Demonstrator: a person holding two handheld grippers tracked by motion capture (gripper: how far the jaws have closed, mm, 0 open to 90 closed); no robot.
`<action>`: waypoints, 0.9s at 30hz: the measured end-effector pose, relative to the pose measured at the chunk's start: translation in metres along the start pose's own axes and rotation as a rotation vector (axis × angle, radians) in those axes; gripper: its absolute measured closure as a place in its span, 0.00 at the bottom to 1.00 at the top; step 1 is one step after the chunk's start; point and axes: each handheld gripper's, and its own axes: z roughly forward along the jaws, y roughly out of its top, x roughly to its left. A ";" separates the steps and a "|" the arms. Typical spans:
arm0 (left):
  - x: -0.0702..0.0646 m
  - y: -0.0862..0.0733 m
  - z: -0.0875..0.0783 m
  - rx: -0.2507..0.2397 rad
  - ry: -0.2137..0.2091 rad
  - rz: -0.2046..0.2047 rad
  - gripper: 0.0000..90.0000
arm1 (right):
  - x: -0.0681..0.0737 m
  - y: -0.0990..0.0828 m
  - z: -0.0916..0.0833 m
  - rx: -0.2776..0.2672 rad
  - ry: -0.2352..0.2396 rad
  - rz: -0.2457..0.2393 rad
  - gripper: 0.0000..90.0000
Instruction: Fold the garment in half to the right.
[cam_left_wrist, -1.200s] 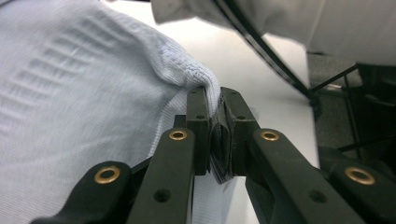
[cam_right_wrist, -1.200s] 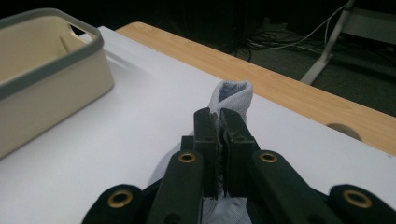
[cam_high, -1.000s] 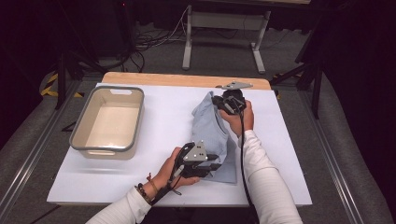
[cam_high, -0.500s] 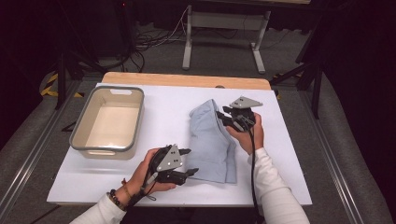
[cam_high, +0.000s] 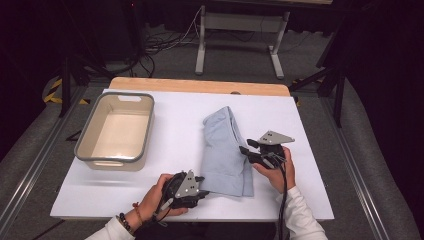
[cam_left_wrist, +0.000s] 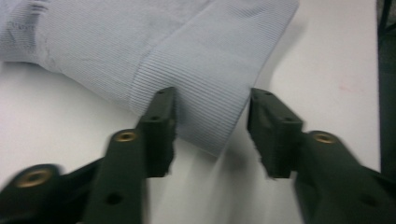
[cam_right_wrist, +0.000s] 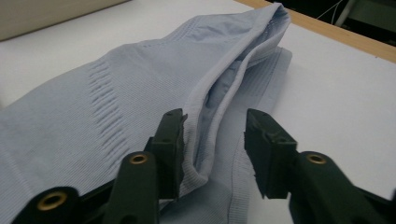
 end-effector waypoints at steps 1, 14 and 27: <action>0.001 -0.001 0.001 -0.002 -0.006 -0.012 0.70 | -0.001 -0.001 0.000 0.008 -0.004 0.001 0.69; -0.002 -0.001 0.002 0.017 -0.003 0.015 0.92 | 0.005 -0.014 0.004 0.114 0.025 -0.013 0.91; 0.006 -0.002 -0.004 -0.018 -0.001 -0.025 0.51 | 0.000 -0.006 -0.025 0.044 0.009 0.003 0.94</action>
